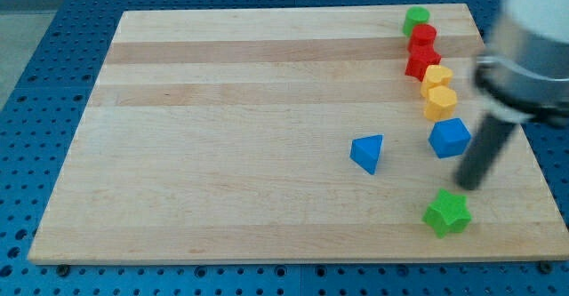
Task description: Move your arm towards green circle
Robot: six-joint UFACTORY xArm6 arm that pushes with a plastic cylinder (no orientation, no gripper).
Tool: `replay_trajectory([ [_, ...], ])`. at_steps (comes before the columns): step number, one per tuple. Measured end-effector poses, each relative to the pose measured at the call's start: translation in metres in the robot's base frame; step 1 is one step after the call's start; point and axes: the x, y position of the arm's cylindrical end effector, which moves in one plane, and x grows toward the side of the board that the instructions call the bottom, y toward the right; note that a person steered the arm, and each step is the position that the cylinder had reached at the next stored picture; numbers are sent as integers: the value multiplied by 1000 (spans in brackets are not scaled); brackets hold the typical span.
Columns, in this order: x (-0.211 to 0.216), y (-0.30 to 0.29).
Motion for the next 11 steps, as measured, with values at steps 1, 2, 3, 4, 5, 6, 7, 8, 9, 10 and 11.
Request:
replay_trajectory([
  [1,37,51],
  [2,64,3],
  [3,58,-64],
  [4,44,-114],
  [5,36,-119],
  [6,24,-50],
  [7,-19,-27],
  [8,-41,7],
  [9,-51,-17],
  [10,-52,-66],
  [11,-64,-101],
])
